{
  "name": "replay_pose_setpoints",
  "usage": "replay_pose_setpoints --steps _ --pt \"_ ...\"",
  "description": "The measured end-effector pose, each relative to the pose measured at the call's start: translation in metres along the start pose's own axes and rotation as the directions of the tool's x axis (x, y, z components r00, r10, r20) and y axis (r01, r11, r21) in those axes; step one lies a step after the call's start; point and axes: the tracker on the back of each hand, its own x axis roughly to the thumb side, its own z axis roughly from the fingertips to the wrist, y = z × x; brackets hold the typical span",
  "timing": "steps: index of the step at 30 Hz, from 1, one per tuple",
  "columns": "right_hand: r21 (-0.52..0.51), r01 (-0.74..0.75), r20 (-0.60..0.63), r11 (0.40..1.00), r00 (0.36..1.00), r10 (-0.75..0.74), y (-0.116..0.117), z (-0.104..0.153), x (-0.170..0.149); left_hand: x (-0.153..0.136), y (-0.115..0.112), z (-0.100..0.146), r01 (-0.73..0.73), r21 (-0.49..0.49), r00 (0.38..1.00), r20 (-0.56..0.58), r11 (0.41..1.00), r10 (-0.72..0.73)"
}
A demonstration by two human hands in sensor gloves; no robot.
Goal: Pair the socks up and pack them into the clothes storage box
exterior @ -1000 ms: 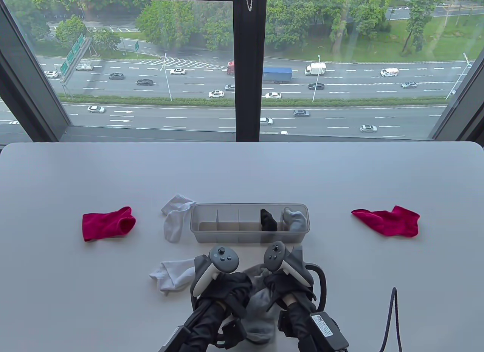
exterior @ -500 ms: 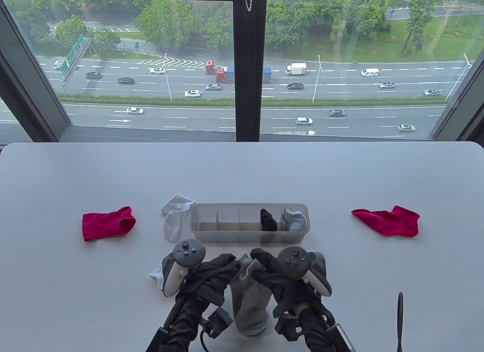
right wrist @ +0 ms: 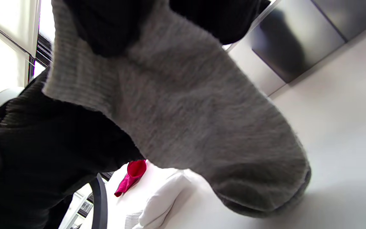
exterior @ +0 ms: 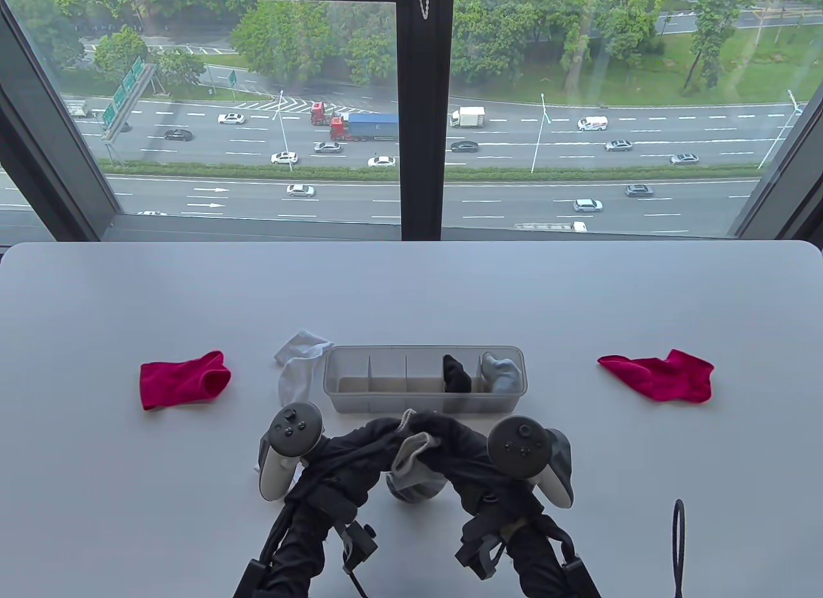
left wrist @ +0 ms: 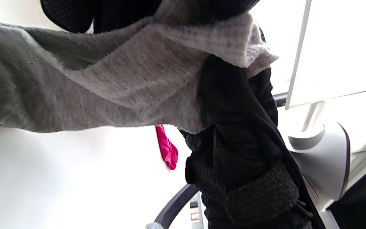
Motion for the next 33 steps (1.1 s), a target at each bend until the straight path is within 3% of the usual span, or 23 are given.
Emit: replay_pose_setpoints --steps 4,7,10,14,18,21,25,27,28,31,33 --pt "-0.03 -0.122 -0.006 0.992 0.993 0.122 -0.002 0.001 0.002 0.005 -0.011 0.001 -0.016 -0.108 1.0 0.014 0.994 0.018" --pt "-0.02 -0.091 -0.029 0.996 0.995 0.09 0.0 0.0 0.001 0.017 -0.02 -0.002 0.186 -0.126 0.981 -0.034 0.974 -0.192" --pt "-0.044 -0.136 -0.048 0.99 0.99 0.134 -0.003 0.002 -0.004 0.027 -0.026 -0.001 0.414 0.018 0.907 -0.089 0.91 -0.411" --pt "0.082 -0.121 -0.022 0.989 0.992 0.123 -0.008 0.001 -0.011 0.038 -0.031 0.002 0.47 0.089 0.883 -0.067 0.878 -0.465" --pt "-0.011 -0.029 -0.016 1.0 0.999 0.029 -0.019 0.003 -0.01 0.051 -0.03 0.006 0.566 0.197 0.821 -0.047 0.801 -0.569" --pt "-0.011 0.029 0.03 1.0 0.999 -0.029 -0.027 0.006 -0.003 0.053 -0.024 0.008 0.492 0.149 0.866 0.012 0.858 -0.499" --pt "0.135 0.165 0.085 0.977 0.98 -0.178 -0.036 0.006 -0.001 0.043 -0.016 0.004 0.182 -0.088 0.982 0.061 0.979 -0.177" --pt "0.174 0.163 0.051 0.971 0.983 -0.174 -0.031 0.003 -0.008 0.03 -0.019 0.0 0.082 -0.201 0.995 -0.032 0.976 -0.09" --pt "0.179 0.137 0.031 0.974 0.989 -0.145 -0.028 0.002 -0.011 0.024 -0.021 -0.002 0.1 -0.2 0.99 -0.075 0.975 -0.117" --pt "0.128 -0.083 -0.129 0.988 0.987 0.1 -0.004 -0.004 -0.031 0.0 -0.028 -0.01 0.382 -0.077 0.89 -0.238 0.921 -0.389" --pt "0.111 -0.171 -0.212 0.979 0.958 0.192 0.008 -0.005 -0.042 -0.012 -0.035 -0.01 0.509 -0.116 0.774 -0.372 0.853 -0.513"
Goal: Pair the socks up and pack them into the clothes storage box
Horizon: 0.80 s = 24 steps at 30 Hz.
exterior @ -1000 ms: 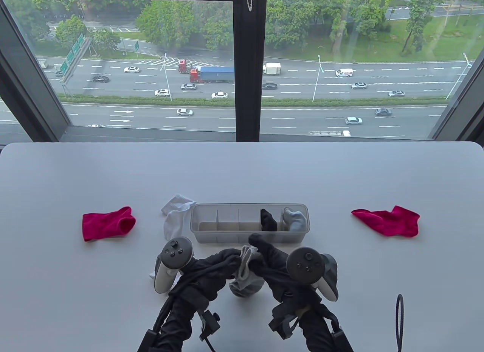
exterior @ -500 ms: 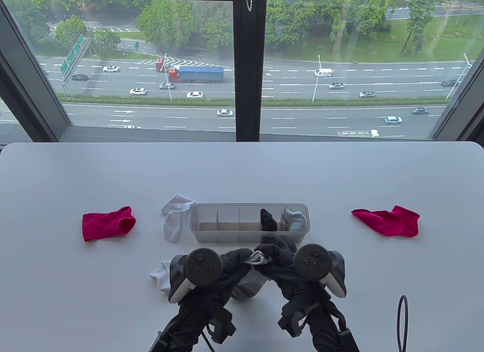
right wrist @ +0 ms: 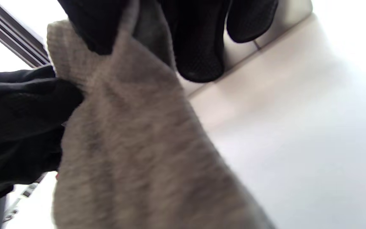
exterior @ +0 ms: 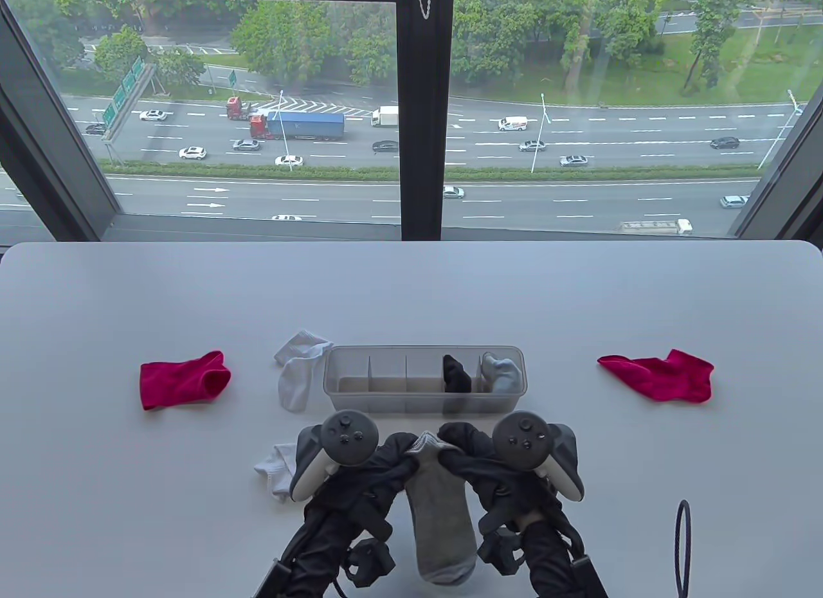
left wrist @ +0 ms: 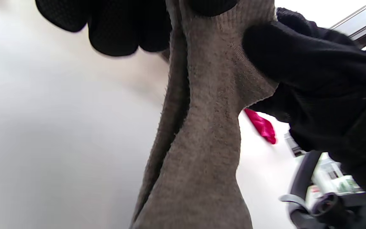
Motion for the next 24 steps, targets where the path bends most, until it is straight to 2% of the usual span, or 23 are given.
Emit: replay_pose_setpoints --steps 2,3,5,6,7,8,10,11,14,16,17,18,20,22,24 --pt "0.058 -0.058 -0.003 0.997 0.998 0.059 0.002 -0.001 -0.006 0.001 -0.001 0.003 0.174 0.012 0.982 -0.081 0.985 -0.173" --pt "0.065 -0.073 -0.006 0.995 0.997 0.074 0.001 -0.001 -0.008 0.006 0.001 0.006 0.25 -0.006 0.968 -0.025 0.968 -0.25" --pt "0.062 -0.086 -0.013 0.994 0.996 0.087 -0.003 0.0 -0.01 0.018 0.0 0.008 0.291 -0.033 0.955 0.077 0.956 -0.288" --pt "0.062 -0.088 -0.014 0.994 0.996 0.089 -0.003 0.0 -0.01 0.022 -0.003 0.008 0.279 -0.09 0.956 0.123 0.956 -0.267" --pt "0.077 -0.09 -0.015 0.993 0.996 0.091 -0.003 0.0 -0.011 0.026 -0.015 0.005 0.26 -0.245 0.954 0.212 0.934 -0.21" --pt "0.096 -0.098 -0.016 0.991 0.995 0.1 -0.003 -0.001 -0.013 0.03 -0.031 0.002 0.224 -0.411 0.965 0.221 0.884 -0.142" --pt "0.124 -0.121 -0.017 0.985 0.992 0.124 -0.001 0.0 -0.016 0.029 -0.054 0.0 0.25 -0.549 0.968 0.117 0.797 -0.223" --pt "0.15 -0.134 -0.014 0.98 0.99 0.137 0.0 -0.001 -0.017 0.028 -0.062 -0.003 0.32 -0.585 0.943 0.119 0.746 -0.312" --pt "0.265 -0.136 -0.004 0.955 0.99 0.143 0.004 -0.002 -0.019 0.021 -0.065 -0.008 0.408 -0.549 0.902 0.118 0.73 -0.415" --pt "0.449 -0.104 -0.009 0.888 0.993 0.121 0.013 -0.003 -0.02 0.012 -0.064 -0.011 0.394 -0.535 0.903 0.074 0.748 -0.423" --pt "0.547 -0.089 -0.021 0.832 0.993 0.12 0.021 -0.003 -0.021 0.009 -0.062 -0.012 0.389 -0.515 0.906 0.066 0.764 -0.417" --pt "0.584 -0.105 -0.026 0.805 0.989 0.148 0.028 -0.003 -0.022 0.007 -0.06 -0.012 0.38 -0.504 0.91 0.054 0.776 -0.41" --pt "0.577 -0.179 -0.002 0.797 0.975 0.221 0.036 -0.003 -0.02 0.004 -0.059 -0.014 0.395 -0.432 0.906 0.04 0.811 -0.42" --pt "0.633 -0.208 0.008 0.746 0.965 0.262 0.046 -0.003 -0.018 0.004 -0.059 -0.015 0.389 -0.437 0.907 0.03 0.811 -0.419" --pt "0.652 -0.275 0.022 0.706 0.938 0.346 0.055 -0.003 -0.013 0.005 -0.058 -0.016 0.426 -0.388 0.891 0.024 0.817 -0.453"
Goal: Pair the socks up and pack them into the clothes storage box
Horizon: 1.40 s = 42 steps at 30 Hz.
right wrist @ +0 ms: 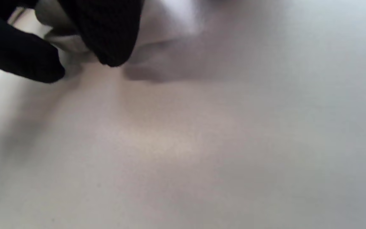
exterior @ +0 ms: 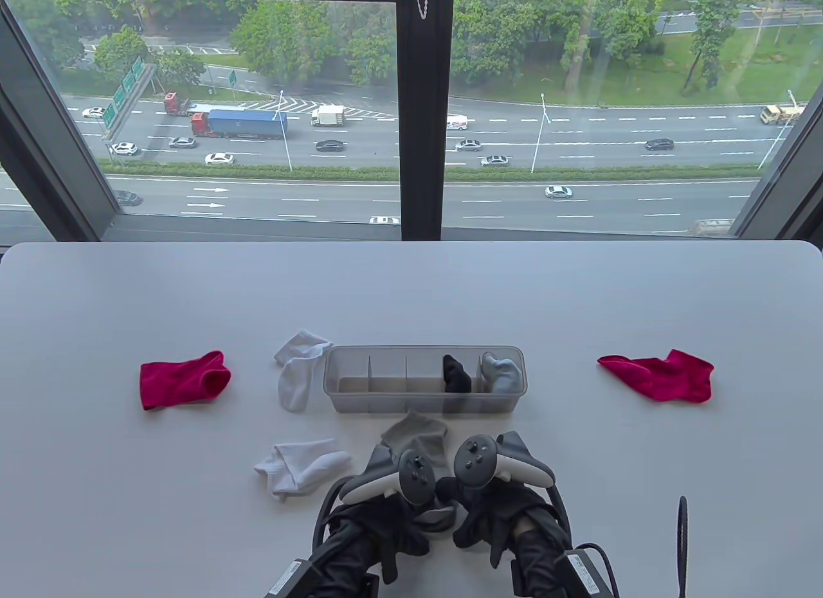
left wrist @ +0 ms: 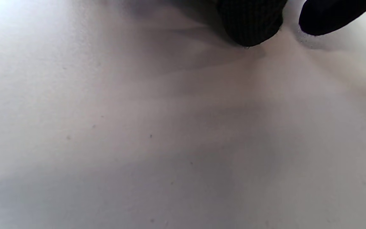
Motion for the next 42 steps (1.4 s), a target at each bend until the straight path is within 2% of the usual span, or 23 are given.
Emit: replay_pose_setpoints --steps 1,3,4,5,6,7,9,14,18,21,27,29,32,35,37,39,42 --pt "-0.022 -0.048 -0.016 0.999 0.999 0.048 0.0 -0.001 0.003 0.0 0.002 0.0 0.001 0.05 1.0 0.002 0.999 -0.001" --pt "-0.052 -0.042 -0.01 0.998 0.999 0.041 0.0 -0.002 0.004 -0.001 0.007 0.003 -0.023 0.16 1.0 0.017 0.987 0.02" --pt "-0.064 -0.02 -0.005 0.998 1.0 0.02 0.0 -0.002 0.004 -0.003 0.008 0.003 -0.049 0.171 0.998 0.036 0.984 0.044" --pt "-0.139 0.036 0.025 0.99 0.999 -0.033 -0.001 -0.001 0.0 -0.007 0.009 0.004 -0.098 0.156 0.994 0.055 0.983 0.09" --pt "-0.169 0.062 0.037 0.984 0.998 -0.056 -0.002 -0.001 -0.001 -0.009 0.01 0.005 -0.119 0.152 0.992 0.063 0.981 0.111" --pt "-0.242 0.134 0.063 0.961 0.99 -0.122 -0.004 0.0 -0.004 -0.012 0.01 0.006 -0.162 0.141 0.985 0.086 0.977 0.151" --pt "-0.288 0.224 0.091 0.931 0.974 -0.207 -0.006 -0.001 -0.007 -0.016 0.011 0.006 -0.225 0.115 0.972 0.098 0.968 0.214" --pt "-0.221 0.272 0.119 0.937 0.961 -0.251 -0.007 -0.001 -0.011 -0.02 0.005 0.004 -0.328 0.051 0.941 0.108 0.943 0.321" --pt "-0.175 0.312 0.137 0.934 0.947 -0.291 -0.006 -0.003 -0.01 -0.017 0.01 0.007 -0.305 0.19 0.951 0.104 0.933 0.29" --pt "-0.116 0.321 0.165 0.94 0.939 -0.301 -0.005 -0.003 -0.009 -0.021 0.009 0.007 -0.34 0.161 0.938 0.131 0.926 0.322" --pt "-0.152 0.34 0.144 0.928 0.937 -0.32 -0.004 -0.006 -0.006 -0.022 0.006 0.007 -0.375 0.132 0.923 0.142 0.918 0.357" --pt "-0.161 0.344 0.141 0.925 0.936 -0.324 -0.004 -0.006 -0.005 -0.018 0.005 0.007 -0.342 0.103 0.936 0.13 0.934 0.328" --pt "-0.186 0.35 0.138 0.918 0.935 -0.328 -0.005 -0.006 -0.005 -0.011 0.006 0.007 -0.247 0.184 0.969 0.065 0.951 0.239" --pt "-0.197 0.357 0.137 0.913 0.932 -0.335 -0.005 -0.007 -0.005 -0.009 0.007 0.008 -0.247 0.238 0.969 0.08 0.939 0.234" --pt "-0.203 0.371 0.151 0.906 0.926 -0.346 -0.004 -0.007 -0.006 -0.013 0.007 0.007 -0.274 0.217 0.961 0.089 0.937 0.26" --pt "-0.165 0.394 0.17 0.904 0.914 -0.368 -0.004 -0.008 -0.007 -0.015 0.006 0.007 -0.291 0.205 0.956 0.104 0.935 0.274" --pt "-0.189 0.375 0.149 0.908 0.925 -0.35 -0.004 -0.008 -0.006 -0.015 0.004 0.006 -0.298 0.169 0.952 0.118 0.94 0.281"
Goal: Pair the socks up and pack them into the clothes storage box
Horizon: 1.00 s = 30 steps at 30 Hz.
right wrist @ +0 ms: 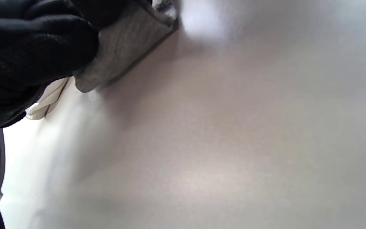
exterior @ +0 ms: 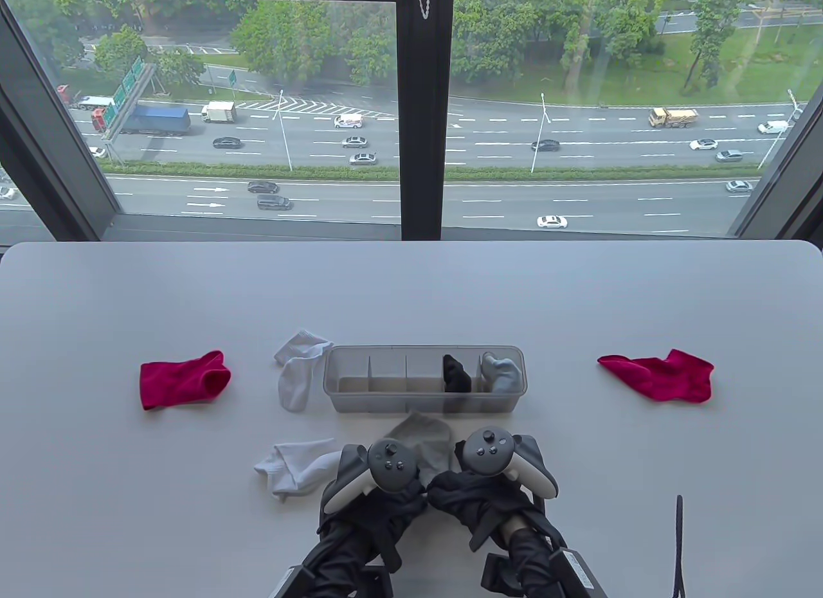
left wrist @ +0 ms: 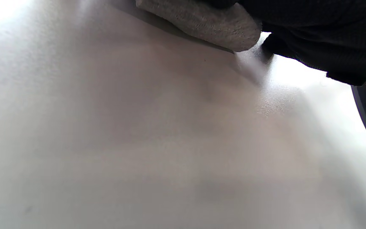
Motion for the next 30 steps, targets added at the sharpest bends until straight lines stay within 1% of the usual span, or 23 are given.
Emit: replay_pose_setpoints --steps 1,3,5,7,8,10,13,15,16,19,20,24,26,27,28,30 --pt "-0.003 -0.015 -0.007 1.0 1.0 0.015 -0.0001 -0.0005 0.0006 0.0005 -0.0007 -0.0001 0.009 -0.016 1.0 -0.012 1.0 -0.009" --pt "-0.013 0.006 -0.008 1.0 1.0 -0.006 -0.0001 -0.0009 0.0006 0.0032 -0.0003 0.0003 0.033 -0.003 0.999 -0.016 0.999 -0.033" --pt "-0.039 0.046 -0.014 0.998 0.999 -0.047 -0.0005 -0.0008 0.0 0.0062 -0.0001 0.0007 0.071 0.035 0.997 -0.036 0.997 -0.07" --pt "-0.037 0.049 -0.016 0.998 0.999 -0.05 -0.0002 -0.0008 -0.0004 0.0075 0.0007 0.001 0.073 0.062 0.997 -0.026 0.995 -0.071" --pt "-0.04 0.035 -0.016 0.999 0.999 -0.035 -0.0002 -0.0007 -0.0002 0.0078 0.0006 0.001 0.07 0.059 0.997 -0.019 0.996 -0.069" --pt "-0.044 0.03 -0.018 0.999 0.999 -0.031 -0.0007 -0.0005 -0.0004 0.0073 -0.0009 0.0007 0.074 0.021 0.997 -0.021 0.997 -0.074" --pt "-0.044 0.065 -0.011 0.997 0.998 -0.066 -0.0011 -0.0002 -0.0014 0.0079 -0.0001 0.0004 0.083 0.029 0.996 -0.022 0.996 -0.082" --pt "-0.061 0.066 -0.007 0.996 0.998 -0.066 -0.001 0.0003 -0.0015 0.0079 0.0005 -0.0005 0.078 0.02 0.997 -0.017 0.997 -0.077" --pt "-0.057 0.072 0.004 0.996 0.997 -0.072 -0.001 0.0003 -0.0023 0.0068 0.0002 -0.0007 0.068 0.012 0.998 -0.013 0.998 -0.068" --pt "0.026 0.128 0.046 0.991 0.991 -0.129 -0.0021 0.0009 -0.0062 0.0034 0.0003 -0.0007 0.035 -0.016 0.999 0.001 0.999 -0.035" --pt "0.034 0.123 0.047 0.992 0.991 -0.125 -0.0027 0.0013 -0.0068 0.0029 0.0006 -0.0008 0.026 -0.018 1.0 0.004 0.999 -0.026" --pt "-0.003 0.076 0.038 0.997 0.996 -0.076 -0.0039 0.0014 -0.0058 0.0024 0.0004 -0.0012 0.01 -0.046 1.0 0.01 0.999 -0.01" --pt "0.022 0.072 0.052 0.997 0.996 -0.073 -0.0025 0.0013 -0.0048 0.0034 -0.0003 -0.0024 0.03 -0.025 0.999 -0.012 0.999 -0.03" --pt "0.029 0.094 0.053 0.995 0.994 -0.095 -0.0022 0.0013 -0.0041 0.0046 -0.0009 -0.0031 0.053 -0.022 0.998 -0.023 0.998 -0.053" --pt "0.02 0.101 0.051 0.995 0.993 -0.102 -0.0022 0.0014 -0.0041 0.0061 -0.0017 -0.0033 0.067 -0.023 0.997 -0.031 0.997 -0.068" --pt "0.019 0.111 0.044 0.994 0.993 -0.112 -0.0038 0.001 -0.0053 0.009 -0.003 -0.0037 0.11 0.008 0.993 -0.05 0.994 -0.11"
